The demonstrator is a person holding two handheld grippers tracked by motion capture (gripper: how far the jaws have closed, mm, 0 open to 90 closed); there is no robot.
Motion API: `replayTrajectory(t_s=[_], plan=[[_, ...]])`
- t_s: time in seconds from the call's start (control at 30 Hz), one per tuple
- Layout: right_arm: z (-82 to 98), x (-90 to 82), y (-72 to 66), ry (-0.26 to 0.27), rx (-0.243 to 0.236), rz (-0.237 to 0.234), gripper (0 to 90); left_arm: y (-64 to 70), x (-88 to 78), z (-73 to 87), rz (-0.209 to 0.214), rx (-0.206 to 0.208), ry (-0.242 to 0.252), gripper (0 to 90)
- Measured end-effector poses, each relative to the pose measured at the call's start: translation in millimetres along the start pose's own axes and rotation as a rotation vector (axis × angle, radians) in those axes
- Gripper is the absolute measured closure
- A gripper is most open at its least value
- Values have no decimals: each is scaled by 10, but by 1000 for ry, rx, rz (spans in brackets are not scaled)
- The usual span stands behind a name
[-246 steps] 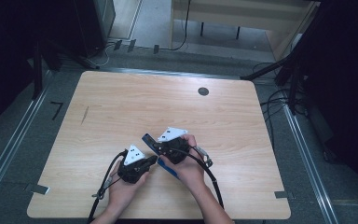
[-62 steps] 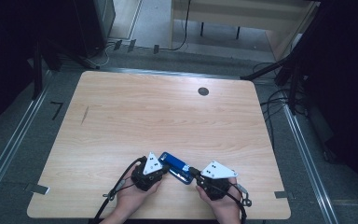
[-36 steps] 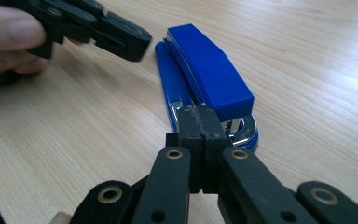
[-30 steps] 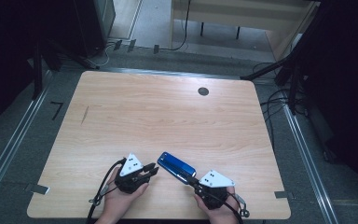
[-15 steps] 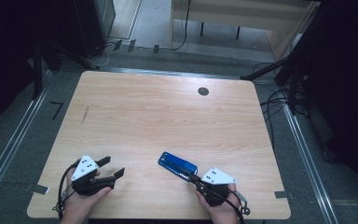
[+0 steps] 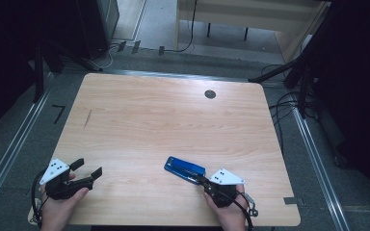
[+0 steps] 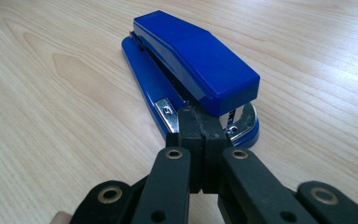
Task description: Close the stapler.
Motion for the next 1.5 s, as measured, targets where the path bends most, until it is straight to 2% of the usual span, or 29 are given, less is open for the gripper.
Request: replayTrajectory(t_s=[0.13, 0.33, 0.73, 1.5], plan=[[-14, 14, 48, 4, 2, 7, 900, -34, 32, 9, -4, -6, -8, 195], [-33, 30, 120, 14, 8, 19, 900, -1, 61, 18, 1, 13, -19, 193], [-95, 97, 226, 25, 14, 29, 900, 7, 86, 27, -6, 14, -29, 195], [-124, 134, 295, 34, 22, 19, 900, 29, 109, 31, -15, 24, -36, 206]])
Point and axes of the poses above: each handheld gripper's, and its own axes: x roughly forward along the jaws, z roughly out of its underside, y roughly to its right, the point moved 2 cm from there along x, roughly forward along the jaws, and after that the axes turned 11 degrees about -z, right-handed, at the moved point
